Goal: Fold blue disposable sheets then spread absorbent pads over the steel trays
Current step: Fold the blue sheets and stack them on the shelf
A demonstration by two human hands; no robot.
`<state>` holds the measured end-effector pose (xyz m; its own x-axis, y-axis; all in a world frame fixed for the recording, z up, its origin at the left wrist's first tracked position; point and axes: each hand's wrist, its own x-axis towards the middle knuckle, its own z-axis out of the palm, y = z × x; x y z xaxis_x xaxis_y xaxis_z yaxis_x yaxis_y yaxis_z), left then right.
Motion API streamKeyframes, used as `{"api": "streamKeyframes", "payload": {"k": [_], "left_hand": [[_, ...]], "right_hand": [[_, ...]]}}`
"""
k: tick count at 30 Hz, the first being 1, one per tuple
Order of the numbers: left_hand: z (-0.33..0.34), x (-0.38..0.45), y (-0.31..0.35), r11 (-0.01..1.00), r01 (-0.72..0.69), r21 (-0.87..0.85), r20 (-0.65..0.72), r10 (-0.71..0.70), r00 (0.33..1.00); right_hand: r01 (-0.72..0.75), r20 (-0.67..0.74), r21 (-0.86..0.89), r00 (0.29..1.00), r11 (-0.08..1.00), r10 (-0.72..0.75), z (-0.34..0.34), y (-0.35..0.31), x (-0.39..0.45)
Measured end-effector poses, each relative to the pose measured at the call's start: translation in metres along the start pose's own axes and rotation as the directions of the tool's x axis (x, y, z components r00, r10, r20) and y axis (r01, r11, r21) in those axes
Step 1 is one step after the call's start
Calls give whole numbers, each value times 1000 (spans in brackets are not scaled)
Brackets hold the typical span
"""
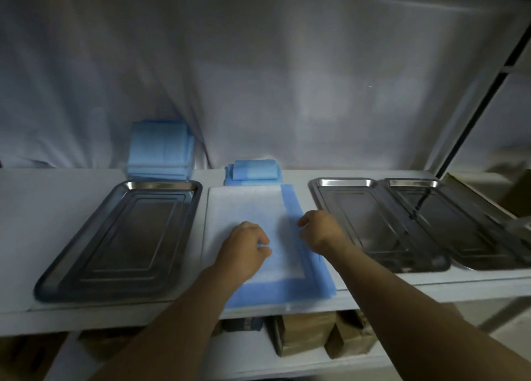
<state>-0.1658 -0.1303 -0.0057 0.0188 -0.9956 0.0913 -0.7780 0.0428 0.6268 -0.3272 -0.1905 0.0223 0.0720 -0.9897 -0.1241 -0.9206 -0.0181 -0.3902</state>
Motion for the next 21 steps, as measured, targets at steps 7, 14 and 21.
{"api": "streamKeyframes", "payload": {"k": [7, 14, 21], "left_hand": [[22, -53, 25, 995, -84, 45, 88, 80, 993], [32, -66, 29, 990, -79, 121, 41, 74, 996], [27, -57, 33, 999, 15, 46, 67, -18, 998]], "right_hand": [[-179, 93, -105, 978, 978, 189, -3, 20, -49], [-217, 80, -99, 971, 971, 225, 8, 22, -71], [-287, 199, 360, 953, 888, 227, -5, 18, -68]]}}
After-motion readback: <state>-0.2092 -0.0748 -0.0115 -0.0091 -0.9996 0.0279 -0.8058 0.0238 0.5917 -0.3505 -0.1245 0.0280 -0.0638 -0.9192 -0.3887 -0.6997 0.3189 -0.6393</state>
